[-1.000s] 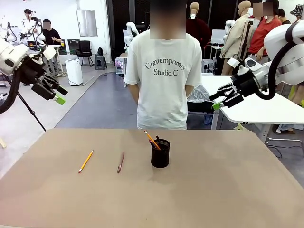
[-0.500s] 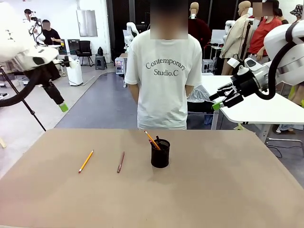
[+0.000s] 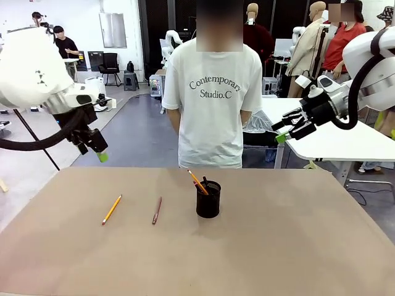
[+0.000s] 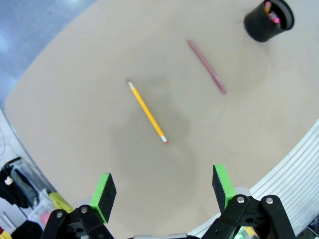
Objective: Place the pens into the pen holder.
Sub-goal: Pick up a writing instrument from the table and place it into the Pen holder.
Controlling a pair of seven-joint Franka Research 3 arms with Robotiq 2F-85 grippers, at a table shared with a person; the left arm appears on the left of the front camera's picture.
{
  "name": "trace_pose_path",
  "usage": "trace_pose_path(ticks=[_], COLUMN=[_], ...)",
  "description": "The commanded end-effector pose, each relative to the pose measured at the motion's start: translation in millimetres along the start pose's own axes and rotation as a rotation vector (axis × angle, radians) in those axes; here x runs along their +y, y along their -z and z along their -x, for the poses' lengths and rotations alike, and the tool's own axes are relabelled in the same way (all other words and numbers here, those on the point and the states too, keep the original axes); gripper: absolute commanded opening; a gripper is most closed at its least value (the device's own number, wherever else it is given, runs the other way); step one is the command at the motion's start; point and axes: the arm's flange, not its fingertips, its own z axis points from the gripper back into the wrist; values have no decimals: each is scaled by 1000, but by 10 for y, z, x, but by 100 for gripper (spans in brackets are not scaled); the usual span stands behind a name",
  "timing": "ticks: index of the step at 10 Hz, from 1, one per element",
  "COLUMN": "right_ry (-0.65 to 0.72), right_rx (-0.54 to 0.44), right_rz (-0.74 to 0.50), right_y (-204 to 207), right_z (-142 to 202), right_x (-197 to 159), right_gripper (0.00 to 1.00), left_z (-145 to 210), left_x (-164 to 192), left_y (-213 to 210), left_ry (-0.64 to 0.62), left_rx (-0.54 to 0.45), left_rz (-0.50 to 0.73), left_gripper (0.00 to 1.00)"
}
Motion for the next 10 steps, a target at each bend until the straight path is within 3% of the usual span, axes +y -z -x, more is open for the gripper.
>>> trace_pose_path(ticks=[1, 5, 6, 7, 10], right_ry=[-6, -6, -6, -6, -6], right_rx=[0, 0, 0, 0, 0], right_rz=[2, 2, 2, 2, 2], right_y=[-9, -9, -9, -9, -9], right_z=[-28, -28, -28, -28, -28], right_x=[-3, -3, -3, -3, -3], right_gripper=[100, 100, 100, 100, 100], left_z=[17, 10, -46, -114, -338], left_x=[90, 42, -30, -79, -329], left_y=[-63, -17, -5, 74, 514], left_ry=[-18, -8, -117, -207, -338], left_rx=[2, -2, 88, 116, 142], left_rz=[-10, -3, 21, -88, -207], left_gripper=[100, 100, 100, 100, 100])
